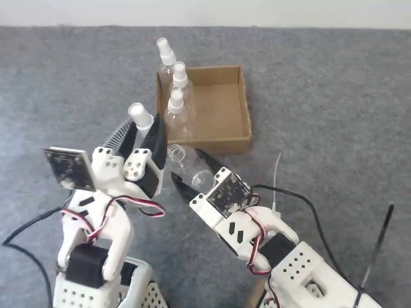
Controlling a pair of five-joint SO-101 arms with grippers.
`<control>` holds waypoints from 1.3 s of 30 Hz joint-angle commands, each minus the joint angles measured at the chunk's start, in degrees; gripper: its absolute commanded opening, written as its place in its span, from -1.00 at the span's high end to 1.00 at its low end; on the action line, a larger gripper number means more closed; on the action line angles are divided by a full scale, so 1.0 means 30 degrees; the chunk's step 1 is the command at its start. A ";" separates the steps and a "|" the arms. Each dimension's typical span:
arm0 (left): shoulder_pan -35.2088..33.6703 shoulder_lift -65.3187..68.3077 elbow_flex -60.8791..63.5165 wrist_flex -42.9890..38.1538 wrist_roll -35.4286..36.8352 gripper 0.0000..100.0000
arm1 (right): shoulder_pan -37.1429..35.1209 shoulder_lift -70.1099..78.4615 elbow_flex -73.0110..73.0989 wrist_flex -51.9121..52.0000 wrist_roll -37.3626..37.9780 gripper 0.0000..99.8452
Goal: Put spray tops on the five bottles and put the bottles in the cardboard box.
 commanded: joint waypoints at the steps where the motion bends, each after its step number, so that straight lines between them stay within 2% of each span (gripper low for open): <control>1: 0.0762 -0.0234 -0.0132 -0.0352 -0.1114 0.85 | 0.0337 -0.0659 -0.0205 -0.0513 0.0205 0.90; 5: 0.0791 -0.0234 -0.0366 0.0293 -0.0850 0.66 | 0.0337 -0.0630 -0.0205 -0.0513 0.0205 0.90; 9: 0.0821 -0.0234 -0.0982 0.1289 -0.0850 0.59 | 0.0337 -0.0601 -0.0205 -0.0513 0.0205 0.90; 17: 0.0703 -0.0234 -0.2564 0.2139 -0.0908 0.59 | 0.0337 -0.0484 -0.0264 -0.0513 0.0205 0.90; 25: -0.2432 -0.0234 -0.3736 0.2315 -0.0850 0.60 | 0.0337 -0.0484 -0.0176 -0.0484 0.0234 0.90; 28: -0.3136 -0.0234 -0.3619 0.2344 -0.0850 0.60 | 0.0337 -0.0484 -0.0176 -0.0425 0.0234 0.90; 34: -0.3048 -0.0234 -0.2535 0.3018 -0.0908 0.60 | 0.0337 -0.0542 -0.0176 -0.0396 0.0234 0.90; 39: -0.3048 -0.0234 -0.0747 0.2168 -0.0908 0.60 | 0.0337 -0.0630 -0.0176 -0.0337 0.0234 0.90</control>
